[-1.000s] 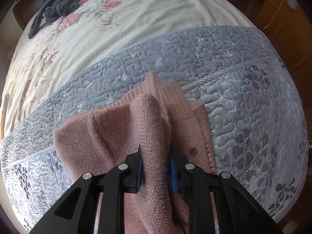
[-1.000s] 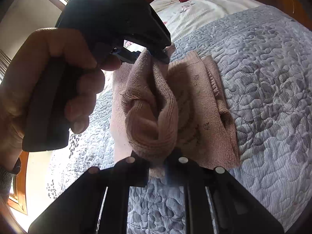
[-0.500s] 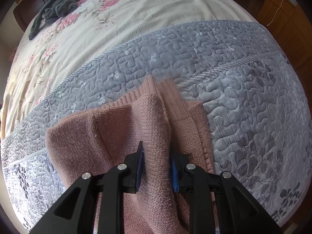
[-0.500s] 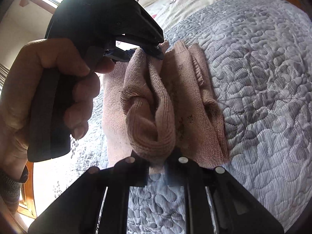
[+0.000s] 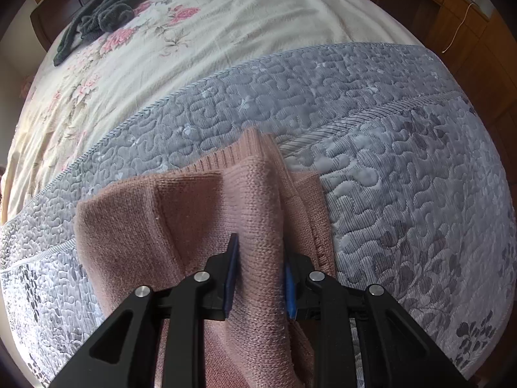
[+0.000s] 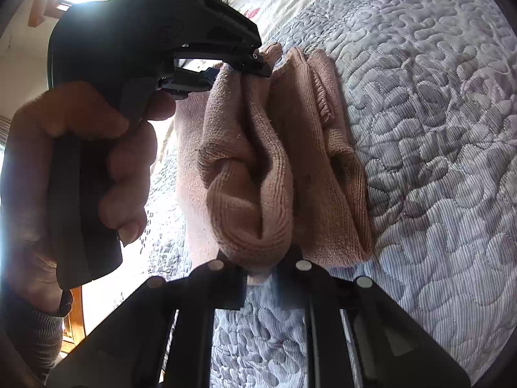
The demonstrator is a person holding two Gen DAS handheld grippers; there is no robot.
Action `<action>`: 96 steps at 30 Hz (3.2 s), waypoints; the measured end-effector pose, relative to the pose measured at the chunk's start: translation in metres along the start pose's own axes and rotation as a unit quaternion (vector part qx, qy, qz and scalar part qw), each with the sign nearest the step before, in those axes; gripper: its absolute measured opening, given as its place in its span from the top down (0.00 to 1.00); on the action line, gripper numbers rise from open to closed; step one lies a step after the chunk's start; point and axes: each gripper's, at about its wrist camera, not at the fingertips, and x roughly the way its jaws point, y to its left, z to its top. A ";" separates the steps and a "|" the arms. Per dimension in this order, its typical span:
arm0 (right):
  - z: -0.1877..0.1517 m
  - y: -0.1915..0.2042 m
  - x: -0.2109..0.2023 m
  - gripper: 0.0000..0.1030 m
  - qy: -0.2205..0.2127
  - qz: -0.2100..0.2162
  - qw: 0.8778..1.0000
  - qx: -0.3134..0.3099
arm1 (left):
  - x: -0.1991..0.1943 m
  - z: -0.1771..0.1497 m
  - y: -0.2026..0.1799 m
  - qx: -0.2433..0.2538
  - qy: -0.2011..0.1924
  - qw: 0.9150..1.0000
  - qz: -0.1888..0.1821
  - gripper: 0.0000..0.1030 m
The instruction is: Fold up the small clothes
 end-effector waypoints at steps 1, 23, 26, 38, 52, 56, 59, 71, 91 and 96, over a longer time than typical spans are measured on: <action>0.002 -0.001 0.001 0.90 0.002 -0.001 1.000 -0.001 | 0.002 -0.001 -0.002 -0.002 -0.001 1.000 0.000 0.77; 0.002 -0.050 0.004 0.88 -0.002 0.051 0.996 0.079 | -0.066 -0.083 0.120 -0.071 -0.119 0.963 -0.229 0.35; 0.002 -0.049 -0.011 0.89 -0.015 0.038 0.997 0.071 | -0.063 -0.103 0.135 -0.073 -0.119 0.952 -0.273 0.35; 0.084 -0.003 0.000 0.38 0.000 -0.066 0.996 -0.067 | 0.005 -0.177 0.147 -0.093 -0.084 0.908 -0.399 0.37; 0.100 -0.037 0.025 0.88 0.056 -0.092 0.991 -0.078 | -0.045 -0.105 0.208 -0.071 -0.170 0.900 -0.395 0.38; 0.103 -0.036 0.031 0.84 0.078 -0.100 0.988 -0.089 | 0.011 -0.071 0.218 -0.088 -0.108 0.913 -0.384 0.43; 0.122 -0.019 0.016 0.82 0.050 -0.128 0.985 -0.109 | 0.034 -0.071 0.219 -0.092 -0.103 0.915 -0.379 0.43; 0.167 -0.014 0.088 1.00 0.094 -0.112 0.975 -0.170 | 0.002 -0.092 0.239 -0.094 -0.148 0.925 -0.337 0.82; 0.093 0.007 0.005 1.00 0.114 -0.042 0.970 -0.212 | -0.025 -0.144 0.213 -0.034 -0.133 0.917 -0.374 0.86; 0.081 -0.028 0.028 1.00 0.133 -0.078 0.968 -0.196 | 0.013 -0.162 0.190 -0.028 -0.085 0.933 -0.348 0.90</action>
